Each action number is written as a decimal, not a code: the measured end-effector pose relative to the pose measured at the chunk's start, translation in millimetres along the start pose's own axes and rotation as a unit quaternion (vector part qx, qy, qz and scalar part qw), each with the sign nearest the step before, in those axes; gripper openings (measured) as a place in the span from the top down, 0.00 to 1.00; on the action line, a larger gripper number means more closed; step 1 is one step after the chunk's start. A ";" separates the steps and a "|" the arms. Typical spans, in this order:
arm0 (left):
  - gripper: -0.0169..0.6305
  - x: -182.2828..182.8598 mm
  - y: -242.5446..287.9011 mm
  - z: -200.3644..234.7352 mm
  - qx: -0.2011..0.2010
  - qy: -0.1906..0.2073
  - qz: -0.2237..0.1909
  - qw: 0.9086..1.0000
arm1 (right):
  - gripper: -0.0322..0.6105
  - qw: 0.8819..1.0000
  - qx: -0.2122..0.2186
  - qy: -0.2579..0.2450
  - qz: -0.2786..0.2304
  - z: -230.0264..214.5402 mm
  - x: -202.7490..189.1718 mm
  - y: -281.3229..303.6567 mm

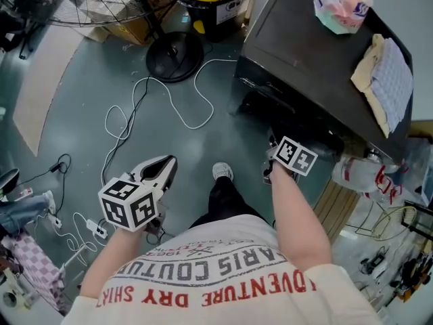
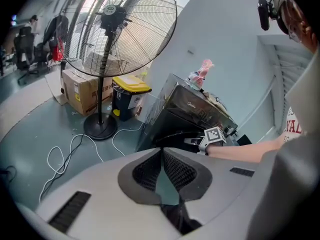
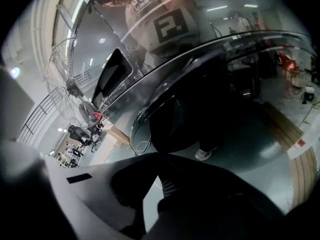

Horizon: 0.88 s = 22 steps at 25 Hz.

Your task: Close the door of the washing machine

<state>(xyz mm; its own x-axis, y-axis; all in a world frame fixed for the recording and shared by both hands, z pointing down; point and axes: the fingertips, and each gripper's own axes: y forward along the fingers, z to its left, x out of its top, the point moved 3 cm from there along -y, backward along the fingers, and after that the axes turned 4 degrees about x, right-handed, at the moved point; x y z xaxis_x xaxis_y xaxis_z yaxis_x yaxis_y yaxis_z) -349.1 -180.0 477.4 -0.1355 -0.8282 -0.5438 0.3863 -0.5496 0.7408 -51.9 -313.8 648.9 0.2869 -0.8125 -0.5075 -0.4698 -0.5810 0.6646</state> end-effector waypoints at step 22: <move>0.91 4.3 -18.0 -36.7 -0.038 0.024 -0.036 0.998 | 0.92 0.975 0.179 -0.126 0.031 92.0 23.2 -85.6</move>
<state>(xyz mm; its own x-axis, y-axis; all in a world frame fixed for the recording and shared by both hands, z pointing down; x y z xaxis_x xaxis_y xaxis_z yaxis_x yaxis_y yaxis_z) -323.1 -169.6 447.2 -0.1228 -0.7794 -0.6143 0.4458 -0.5964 0.6675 -81.8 -278.5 529.8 0.0550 -0.7822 -0.6207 -0.7544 -0.4397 0.4873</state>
